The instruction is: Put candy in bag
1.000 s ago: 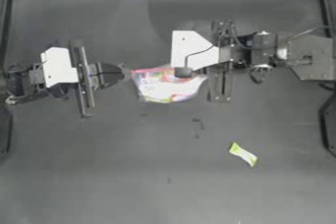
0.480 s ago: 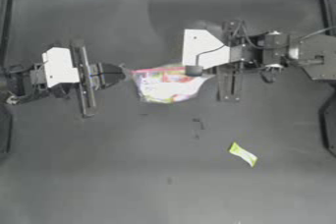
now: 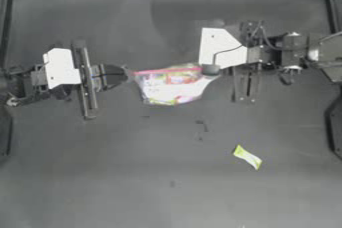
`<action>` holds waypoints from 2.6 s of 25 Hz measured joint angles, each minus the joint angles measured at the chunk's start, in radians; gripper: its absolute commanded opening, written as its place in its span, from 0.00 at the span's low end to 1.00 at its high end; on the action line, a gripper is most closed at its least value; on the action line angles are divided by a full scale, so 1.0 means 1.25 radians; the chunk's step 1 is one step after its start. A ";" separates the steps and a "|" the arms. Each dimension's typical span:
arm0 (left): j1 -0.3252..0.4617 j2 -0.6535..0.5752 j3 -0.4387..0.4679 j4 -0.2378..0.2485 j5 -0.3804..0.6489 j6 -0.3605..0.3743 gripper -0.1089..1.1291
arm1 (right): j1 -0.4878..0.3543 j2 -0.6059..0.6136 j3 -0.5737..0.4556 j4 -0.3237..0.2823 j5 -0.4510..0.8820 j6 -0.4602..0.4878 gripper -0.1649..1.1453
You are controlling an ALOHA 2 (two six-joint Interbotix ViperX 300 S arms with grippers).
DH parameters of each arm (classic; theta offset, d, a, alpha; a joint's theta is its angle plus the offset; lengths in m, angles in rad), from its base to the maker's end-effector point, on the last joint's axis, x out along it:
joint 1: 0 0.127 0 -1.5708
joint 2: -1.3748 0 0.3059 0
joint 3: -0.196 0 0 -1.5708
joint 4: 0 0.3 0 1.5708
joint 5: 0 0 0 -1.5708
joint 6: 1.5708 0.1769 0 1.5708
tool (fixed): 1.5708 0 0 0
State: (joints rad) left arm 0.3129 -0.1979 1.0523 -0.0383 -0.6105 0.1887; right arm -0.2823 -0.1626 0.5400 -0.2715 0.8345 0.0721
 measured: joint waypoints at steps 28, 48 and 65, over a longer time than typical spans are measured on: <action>-0.001 0.012 -0.045 0.000 0.032 0.001 0.13 | -0.009 -0.104 0.050 0.009 0.005 0.022 0.17; -0.072 -0.144 -0.060 -0.001 0.202 0.006 0.14 | 0.118 -0.151 -0.002 0.006 0.040 0.093 0.17; -0.182 -0.156 -0.059 -0.004 0.270 0.005 0.14 | 0.255 -0.134 -0.007 -0.067 0.039 0.260 0.17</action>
State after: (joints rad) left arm 0.0859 -0.3927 0.9787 -0.0430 -0.2730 0.1948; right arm 0.0368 -0.3298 0.5308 -0.3559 0.8836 0.3973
